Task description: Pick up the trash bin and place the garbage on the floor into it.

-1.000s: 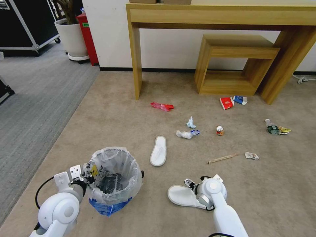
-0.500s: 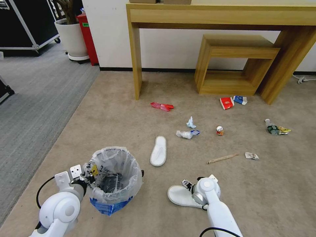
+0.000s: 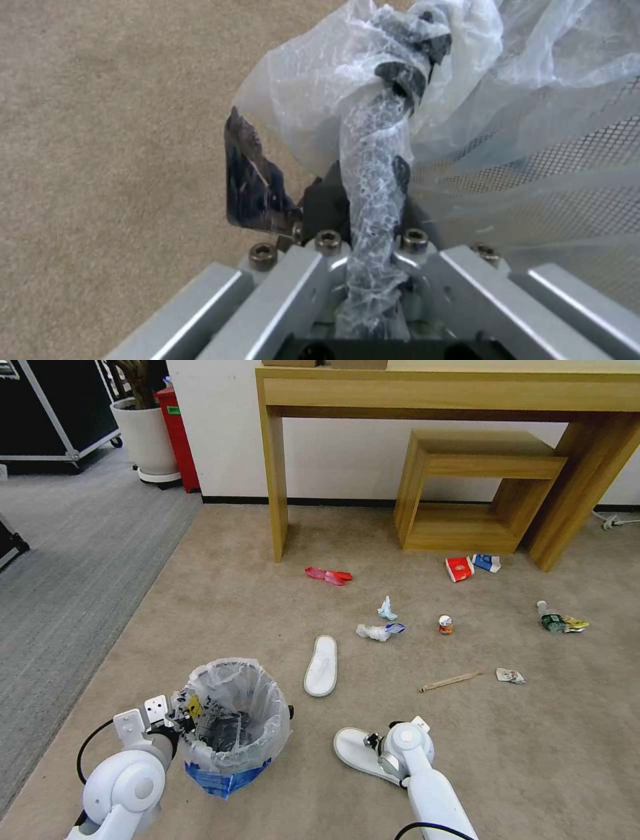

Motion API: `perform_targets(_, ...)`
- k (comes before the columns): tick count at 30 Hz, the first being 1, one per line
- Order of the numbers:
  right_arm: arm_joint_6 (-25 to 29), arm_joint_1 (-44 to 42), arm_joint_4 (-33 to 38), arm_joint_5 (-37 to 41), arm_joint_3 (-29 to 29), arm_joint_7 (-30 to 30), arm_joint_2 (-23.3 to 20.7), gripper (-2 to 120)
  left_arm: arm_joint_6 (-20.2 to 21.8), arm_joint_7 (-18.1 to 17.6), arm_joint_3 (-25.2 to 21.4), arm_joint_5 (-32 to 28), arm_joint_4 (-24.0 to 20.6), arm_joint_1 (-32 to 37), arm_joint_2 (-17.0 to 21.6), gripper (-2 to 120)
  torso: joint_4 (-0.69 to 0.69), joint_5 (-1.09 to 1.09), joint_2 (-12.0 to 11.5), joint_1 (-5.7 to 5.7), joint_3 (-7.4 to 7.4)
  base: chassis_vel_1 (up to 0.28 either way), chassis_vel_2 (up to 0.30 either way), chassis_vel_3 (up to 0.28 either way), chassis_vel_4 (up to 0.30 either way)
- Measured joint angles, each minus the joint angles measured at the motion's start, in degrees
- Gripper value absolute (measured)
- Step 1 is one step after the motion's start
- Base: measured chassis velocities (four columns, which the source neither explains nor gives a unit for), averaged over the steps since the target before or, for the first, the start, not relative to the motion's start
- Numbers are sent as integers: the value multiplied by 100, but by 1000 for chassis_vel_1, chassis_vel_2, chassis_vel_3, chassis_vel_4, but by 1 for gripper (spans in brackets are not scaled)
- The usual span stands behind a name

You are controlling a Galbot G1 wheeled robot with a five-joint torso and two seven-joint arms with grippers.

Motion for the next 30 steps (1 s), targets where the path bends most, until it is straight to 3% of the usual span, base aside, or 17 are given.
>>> perform_targets(9, -19, -30, 32, -42, -34, -35, -87, 0, -15, 6, 80, 33, 9, -16, -48, 0, 0, 0, 0, 0, 0, 0, 0, 0, 0)
perform_targets(16, -70, -115, 197, -26, -33, -51, -218, 0, -23, 11, 124, 70, 44, -43, -69, 0, 0, 1, 0, 0, 0, 0, 0, 0, 0)
perform_targets(30, -261, -555, 1740, 442, 74, -306, -1173, 0, -47, 22, 94, 134, 108, -63, -102, 0, 0, 1, 0, 0, 0, 0, 0, 0, 0)
